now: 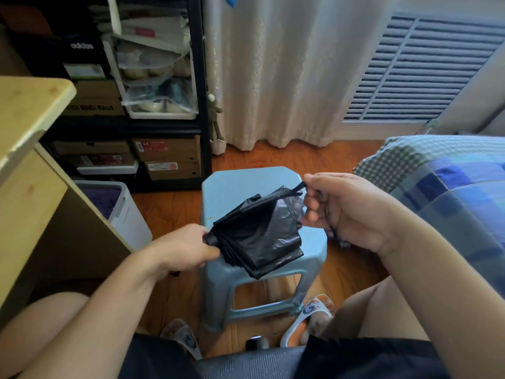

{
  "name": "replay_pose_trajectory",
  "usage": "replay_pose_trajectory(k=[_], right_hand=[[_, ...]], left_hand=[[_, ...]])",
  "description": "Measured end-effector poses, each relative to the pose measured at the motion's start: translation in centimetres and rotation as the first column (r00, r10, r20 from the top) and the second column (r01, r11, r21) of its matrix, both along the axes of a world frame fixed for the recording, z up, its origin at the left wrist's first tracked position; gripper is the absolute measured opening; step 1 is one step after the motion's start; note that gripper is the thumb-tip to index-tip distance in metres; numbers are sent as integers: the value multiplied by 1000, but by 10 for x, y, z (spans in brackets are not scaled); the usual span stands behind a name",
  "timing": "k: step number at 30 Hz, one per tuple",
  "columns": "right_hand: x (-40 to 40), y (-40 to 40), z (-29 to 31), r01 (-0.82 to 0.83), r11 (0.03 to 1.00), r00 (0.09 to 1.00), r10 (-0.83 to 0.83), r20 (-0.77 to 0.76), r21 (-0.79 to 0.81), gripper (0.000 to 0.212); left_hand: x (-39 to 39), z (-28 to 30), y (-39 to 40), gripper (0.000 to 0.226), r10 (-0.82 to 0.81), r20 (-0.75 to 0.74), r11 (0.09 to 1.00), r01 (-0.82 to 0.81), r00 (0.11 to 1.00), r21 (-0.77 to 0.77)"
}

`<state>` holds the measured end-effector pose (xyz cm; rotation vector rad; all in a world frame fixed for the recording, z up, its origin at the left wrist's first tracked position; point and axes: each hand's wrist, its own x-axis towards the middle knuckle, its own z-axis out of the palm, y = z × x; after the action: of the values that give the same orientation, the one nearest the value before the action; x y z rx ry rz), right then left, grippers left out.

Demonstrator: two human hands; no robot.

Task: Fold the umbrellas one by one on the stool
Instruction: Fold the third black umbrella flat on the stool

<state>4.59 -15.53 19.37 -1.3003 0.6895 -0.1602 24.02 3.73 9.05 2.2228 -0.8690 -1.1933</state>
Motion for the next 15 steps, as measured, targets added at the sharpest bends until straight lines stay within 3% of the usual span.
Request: replay_pose_trajectory(k=[2, 4, 7, 9, 11, 13, 15], right_hand=[[5, -7, 15, -6, 1000, 999, 8, 49, -28, 34], [11, -15, 33, 7, 999, 992, -3, 128, -34, 35], [22, -28, 57, 17, 1000, 972, -15, 234, -5, 32], [27, -34, 63, 17, 1000, 967, -14, 254, -10, 29], [24, -40, 60, 24, 999, 972, -18, 233, -24, 29], [11, -46, 51, 26, 999, 981, -18, 191, -39, 27], [-8, -51, 39, 13, 1000, 990, -10, 142, -20, 24]], left_hand=[[7, 18, -4, 7, 129, 157, 985, -108, 979, -136], [28, 40, -13, 15, 293, 316, 938, -207, 902, -278], [67, 85, -26, 30, 419, 626, 893, -173, 658, -415], [83, 116, -35, 34, 403, 785, 905, -77, 470, -419], [88, 132, -43, 33, 355, 864, 924, 6, 358, -382], [83, 120, -46, 33, 302, 889, 936, 68, 344, -345], [65, 79, -42, 35, 244, 888, 950, 90, 390, -300]])
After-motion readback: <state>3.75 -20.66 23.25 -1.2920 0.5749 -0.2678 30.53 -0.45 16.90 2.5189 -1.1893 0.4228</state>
